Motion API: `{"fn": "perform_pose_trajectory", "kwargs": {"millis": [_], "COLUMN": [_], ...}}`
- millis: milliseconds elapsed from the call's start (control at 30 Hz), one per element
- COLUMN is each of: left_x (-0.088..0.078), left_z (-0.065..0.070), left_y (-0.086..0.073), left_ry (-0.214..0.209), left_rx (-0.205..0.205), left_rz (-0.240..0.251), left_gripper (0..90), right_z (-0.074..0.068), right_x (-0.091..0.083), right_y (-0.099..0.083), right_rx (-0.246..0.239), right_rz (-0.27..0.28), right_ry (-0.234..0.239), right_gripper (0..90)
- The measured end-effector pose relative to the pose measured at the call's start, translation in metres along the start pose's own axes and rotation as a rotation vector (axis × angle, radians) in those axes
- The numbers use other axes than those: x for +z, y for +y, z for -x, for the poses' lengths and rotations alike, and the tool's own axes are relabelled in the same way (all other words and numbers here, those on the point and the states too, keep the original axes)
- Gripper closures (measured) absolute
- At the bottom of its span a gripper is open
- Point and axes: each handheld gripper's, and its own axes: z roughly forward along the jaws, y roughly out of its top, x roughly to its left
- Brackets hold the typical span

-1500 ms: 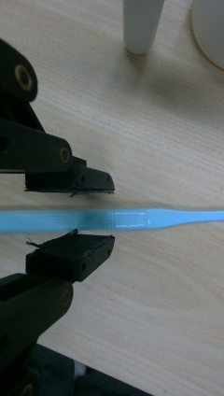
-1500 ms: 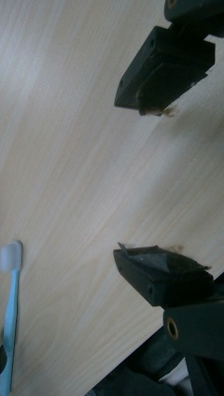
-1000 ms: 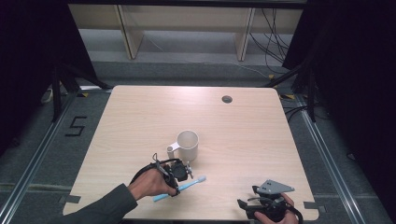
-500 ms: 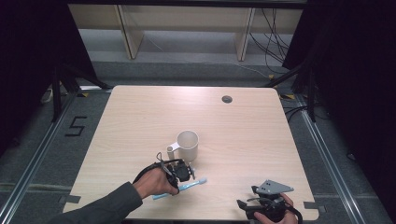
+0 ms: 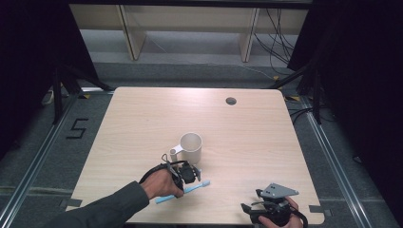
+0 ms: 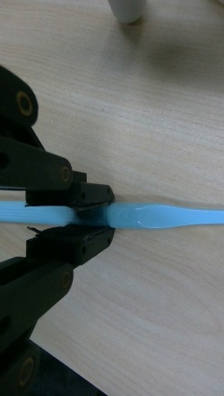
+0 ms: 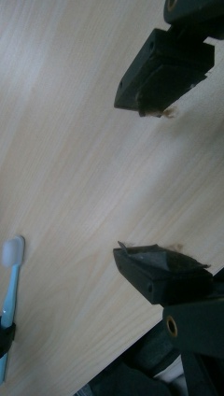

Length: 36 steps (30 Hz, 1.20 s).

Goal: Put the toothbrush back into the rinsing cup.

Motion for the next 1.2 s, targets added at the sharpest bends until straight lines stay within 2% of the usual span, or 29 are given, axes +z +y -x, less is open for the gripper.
{"fn": "perform_pose_trajectory", "kwargs": {"millis": [200, 267, 433, 533, 567, 633, 667, 800, 867, 900, 1000, 1033, 1200], "left_x": [-0.001, -0.001, -0.001, -0.007, -0.010, -0.021, -0.026, -0.049, -0.057, -0.062, -0.072, -0.074, -0.089], "left_z": [0.000, 0.000, -0.001, -0.002, -0.003, -0.004, -0.005, -0.006, -0.005, -0.006, -0.012, -0.013, -0.015], "left_y": [-0.004, -0.006, -0.009, -0.011, -0.012, -0.016, -0.017, -0.026, -0.030, -0.033, -0.041, -0.045, -0.058], "left_ry": [0.007, 0.005, 0.006, 0.019, 0.019, 0.025, 0.022, 0.054, 0.048, 0.039, 0.052, 0.055, 0.067], "left_rx": [0.015, 0.019, 0.031, 0.033, 0.030, 0.019, 0.016, -0.006, -0.033, -0.043, -0.033, -0.042, -0.073], "left_rz": [0.029, 0.039, 0.049, 0.075, 0.088, 0.139, 0.153, 0.262, 0.301, 0.330, 0.409, 0.454, 0.590], "left_gripper": [78.2, 78.3, 78.4, 78.5, 78.4, 78.5, 78.5, 78.5, 78.5, 78.4, 78.4, 78.4, 78.4], "right_z": [0.001, 0.003, 0.003, 0.003, 0.001, 0.005, 0.005, 0.005, 0.005, 0.005, 0.006, 0.006, 0.006], "right_x": [0.000, 0.000, 0.000, -0.001, -0.002, -0.001, -0.001, 0.000, 0.000, -0.001, -0.001, 0.000, 0.000], "right_y": [0.000, 0.001, 0.000, 0.000, 0.000, 0.000, 0.000, 0.000, 0.000, 0.000, 0.000, 0.000, -0.001], "right_rx": [-0.009, -0.029, -0.011, -0.008, 0.024, -0.015, -0.008, -0.015, -0.009, -0.014, -0.011, -0.012, -0.008], "right_rz": [0.005, 0.013, 0.015, 0.004, -0.001, 0.017, 0.011, 0.018, 0.009, 0.013, 0.016, 0.016, 0.011], "right_ry": [-0.003, -0.010, -0.002, -0.007, -0.005, -0.009, -0.008, -0.010, -0.009, -0.026, -0.025, -0.026, -0.028], "right_gripper": [24.4, 24.5, 24.6, 24.6, 24.6, 24.6, 24.6, 24.6, 24.6, 24.6, 24.6, 24.6, 24.6]}}
